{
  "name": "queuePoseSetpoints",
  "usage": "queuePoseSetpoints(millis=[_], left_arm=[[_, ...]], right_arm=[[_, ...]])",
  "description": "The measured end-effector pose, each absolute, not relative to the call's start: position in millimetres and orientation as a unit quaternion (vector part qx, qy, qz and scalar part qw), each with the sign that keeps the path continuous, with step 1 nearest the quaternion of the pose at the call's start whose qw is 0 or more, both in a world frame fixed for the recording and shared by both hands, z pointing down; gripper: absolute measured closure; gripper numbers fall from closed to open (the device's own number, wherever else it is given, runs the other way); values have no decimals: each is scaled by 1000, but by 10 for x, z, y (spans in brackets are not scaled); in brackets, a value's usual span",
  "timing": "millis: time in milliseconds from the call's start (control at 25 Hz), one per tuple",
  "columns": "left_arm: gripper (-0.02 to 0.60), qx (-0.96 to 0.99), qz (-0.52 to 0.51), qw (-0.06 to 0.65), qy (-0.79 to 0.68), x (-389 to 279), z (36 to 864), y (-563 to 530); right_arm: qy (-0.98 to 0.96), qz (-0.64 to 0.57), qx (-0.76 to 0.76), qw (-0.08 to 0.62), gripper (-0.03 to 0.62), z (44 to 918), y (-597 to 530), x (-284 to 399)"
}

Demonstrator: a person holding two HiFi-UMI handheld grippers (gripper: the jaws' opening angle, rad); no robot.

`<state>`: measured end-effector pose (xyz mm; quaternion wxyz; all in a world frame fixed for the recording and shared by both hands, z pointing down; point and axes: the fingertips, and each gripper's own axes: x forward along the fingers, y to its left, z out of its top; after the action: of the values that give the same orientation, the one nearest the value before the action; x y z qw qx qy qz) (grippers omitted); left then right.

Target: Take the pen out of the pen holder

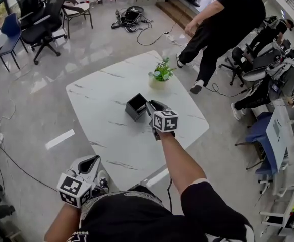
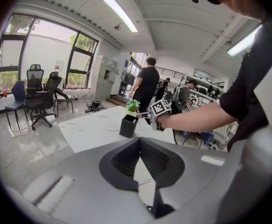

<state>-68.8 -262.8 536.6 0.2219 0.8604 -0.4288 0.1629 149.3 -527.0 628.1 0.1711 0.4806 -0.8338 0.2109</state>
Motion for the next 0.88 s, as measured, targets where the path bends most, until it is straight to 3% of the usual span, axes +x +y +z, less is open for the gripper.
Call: queuePoseSetpoints(millis=[880], left_arm=[[525,855,156,223,-442,-816,5291,-2621]], right_arm=[[-846,171,457,215,522,6278,-5279,999]])
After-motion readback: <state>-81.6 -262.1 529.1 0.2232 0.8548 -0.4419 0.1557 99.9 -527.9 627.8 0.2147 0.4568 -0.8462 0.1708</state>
